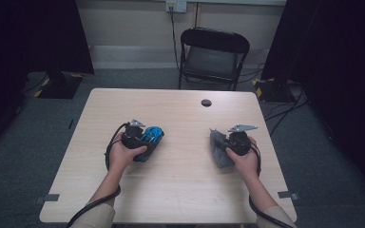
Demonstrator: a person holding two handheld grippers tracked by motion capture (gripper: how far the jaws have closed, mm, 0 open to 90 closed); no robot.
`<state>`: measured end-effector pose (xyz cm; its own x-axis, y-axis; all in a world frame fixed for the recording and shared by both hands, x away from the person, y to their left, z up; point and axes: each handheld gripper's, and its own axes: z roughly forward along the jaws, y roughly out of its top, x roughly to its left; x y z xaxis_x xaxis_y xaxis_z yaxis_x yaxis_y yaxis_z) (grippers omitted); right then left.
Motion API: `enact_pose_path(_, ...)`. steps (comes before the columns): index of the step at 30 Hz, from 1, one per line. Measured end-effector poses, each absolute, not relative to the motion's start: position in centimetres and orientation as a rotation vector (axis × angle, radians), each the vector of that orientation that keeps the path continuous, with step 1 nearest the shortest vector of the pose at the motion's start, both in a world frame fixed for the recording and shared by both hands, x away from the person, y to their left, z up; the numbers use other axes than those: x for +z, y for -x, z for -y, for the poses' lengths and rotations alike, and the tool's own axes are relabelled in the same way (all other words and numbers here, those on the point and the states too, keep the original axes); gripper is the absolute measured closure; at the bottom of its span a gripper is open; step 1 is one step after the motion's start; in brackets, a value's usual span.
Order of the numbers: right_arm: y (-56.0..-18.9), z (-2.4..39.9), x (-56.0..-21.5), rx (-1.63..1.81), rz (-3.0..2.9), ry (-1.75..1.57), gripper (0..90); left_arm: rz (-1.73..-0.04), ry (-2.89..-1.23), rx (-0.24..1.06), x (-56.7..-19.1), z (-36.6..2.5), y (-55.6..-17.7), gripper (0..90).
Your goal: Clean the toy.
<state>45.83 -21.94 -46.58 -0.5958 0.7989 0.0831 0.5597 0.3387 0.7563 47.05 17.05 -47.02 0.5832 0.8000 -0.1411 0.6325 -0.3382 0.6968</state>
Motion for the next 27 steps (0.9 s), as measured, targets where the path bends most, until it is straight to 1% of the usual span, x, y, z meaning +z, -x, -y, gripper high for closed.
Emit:
enact_pose_path(11,-46.0,21.7,-46.8,1.102,-2.313,-1.213,71.9,-1.141,-2.089,0.292,-47.3,-16.6,-47.4,26.6)
enact_pose_path(27,-46.0,22.0,-47.0,1.091,-2.311,-1.233,67.2,-1.152,-2.107,0.291,-48.4,-16.2,-47.5,26.2)
